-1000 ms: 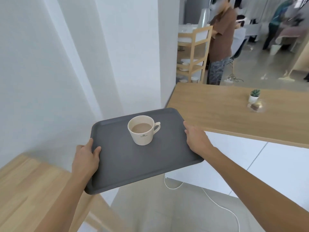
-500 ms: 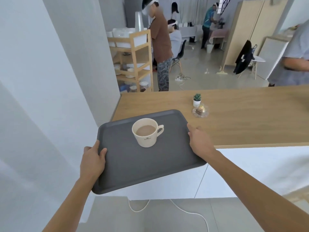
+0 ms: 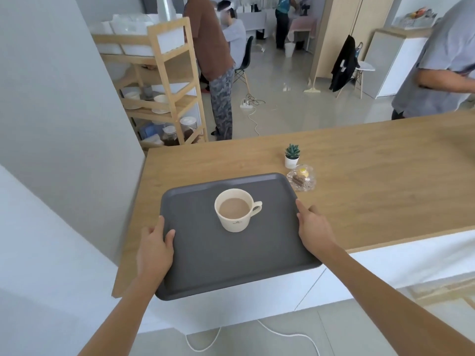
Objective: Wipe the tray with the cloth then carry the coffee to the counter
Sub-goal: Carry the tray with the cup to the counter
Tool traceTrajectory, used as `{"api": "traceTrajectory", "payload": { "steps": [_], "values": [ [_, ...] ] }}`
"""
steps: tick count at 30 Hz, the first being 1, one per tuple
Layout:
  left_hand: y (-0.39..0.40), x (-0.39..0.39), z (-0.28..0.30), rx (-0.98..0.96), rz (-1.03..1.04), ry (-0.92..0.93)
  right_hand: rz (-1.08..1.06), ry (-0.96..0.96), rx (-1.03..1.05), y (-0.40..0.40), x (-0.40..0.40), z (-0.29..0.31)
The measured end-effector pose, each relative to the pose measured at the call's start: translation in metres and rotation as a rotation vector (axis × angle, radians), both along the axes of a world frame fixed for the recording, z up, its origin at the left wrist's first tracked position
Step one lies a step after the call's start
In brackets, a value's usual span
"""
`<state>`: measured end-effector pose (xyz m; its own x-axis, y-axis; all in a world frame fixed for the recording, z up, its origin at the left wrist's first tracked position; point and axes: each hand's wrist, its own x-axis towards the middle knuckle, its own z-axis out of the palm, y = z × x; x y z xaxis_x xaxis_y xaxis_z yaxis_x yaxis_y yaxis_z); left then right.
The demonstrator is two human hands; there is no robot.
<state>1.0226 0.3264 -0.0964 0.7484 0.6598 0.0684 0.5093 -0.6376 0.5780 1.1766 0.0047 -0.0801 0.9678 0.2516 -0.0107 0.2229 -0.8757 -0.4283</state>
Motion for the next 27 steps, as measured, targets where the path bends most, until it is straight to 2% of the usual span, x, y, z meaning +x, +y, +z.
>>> {"api": "traceTrajectory", "payload": {
  "steps": [14,27],
  "values": [
    [0.011,0.098,-0.046,-0.056,0.059,0.064,0.06,0.088,-0.02,0.021,0.109,-0.057],
    [0.039,0.165,-0.074,-0.082,0.02,0.078,0.006,0.162,-0.146,0.045,0.16,-0.076]
  ]
}}
